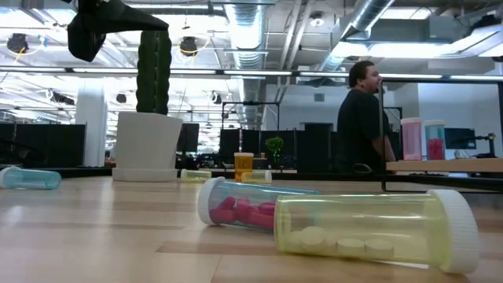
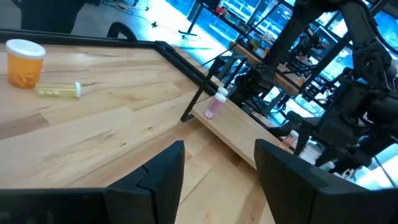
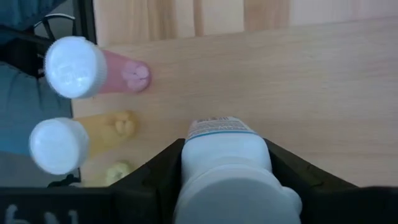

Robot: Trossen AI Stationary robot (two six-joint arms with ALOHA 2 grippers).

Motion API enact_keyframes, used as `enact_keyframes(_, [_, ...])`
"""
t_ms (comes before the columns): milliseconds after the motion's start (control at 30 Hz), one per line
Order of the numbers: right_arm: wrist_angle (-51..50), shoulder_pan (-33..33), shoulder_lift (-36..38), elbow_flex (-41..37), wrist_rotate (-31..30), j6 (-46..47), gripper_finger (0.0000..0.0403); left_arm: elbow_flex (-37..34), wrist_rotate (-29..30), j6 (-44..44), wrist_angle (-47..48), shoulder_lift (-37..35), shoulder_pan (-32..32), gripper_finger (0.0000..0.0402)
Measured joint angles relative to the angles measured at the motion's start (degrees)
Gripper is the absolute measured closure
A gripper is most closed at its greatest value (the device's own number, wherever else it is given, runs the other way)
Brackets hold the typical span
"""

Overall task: Pick and place medicine bottles onto shelf by color
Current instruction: Put the white pill bottle on the shelf

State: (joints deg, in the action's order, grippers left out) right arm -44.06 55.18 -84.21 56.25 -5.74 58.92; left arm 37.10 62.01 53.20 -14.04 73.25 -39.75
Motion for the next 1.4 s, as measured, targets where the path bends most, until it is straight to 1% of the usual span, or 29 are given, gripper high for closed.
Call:
enact_keyframes(200, [0.9,0.0,-0.8,0.2,0.2,0.2,0.0200,0.0,-0.1,0.1,0.0,0.0,0.0,0.0219])
enact_keyframes(533, [2.6,2.0,-1.0,0.1,1.0,4.7,0.0200,0.0,-0.1,0.1,0.0,0.0,0.0,0.0219])
enact_keyframes(933, [2.6,2.4,-1.0,0.1,0.5,4.7,0.0199,0.0,-0.1,0.2,0.0,0.0,0.0,0.0219])
enact_keyframes(1067, [2.8,2.4,-1.0,0.0,0.4,4.7,0.0191,0.0,-0.1,0.2,0.0,0.0,0.0,0.0219])
enact_keyframes(1300, [2.7,2.4,-1.1,-0.2,0.4,4.4,0.0166,0.0,-0.1,0.2,0.0,0.0,0.0,0.0219])
enact_keyframes(1400, [2.8,2.4,-1.1,-0.2,0.5,3.8,0.0163,0.0,-0.1,0.2,0.0,0.0,0.0,0.0219])
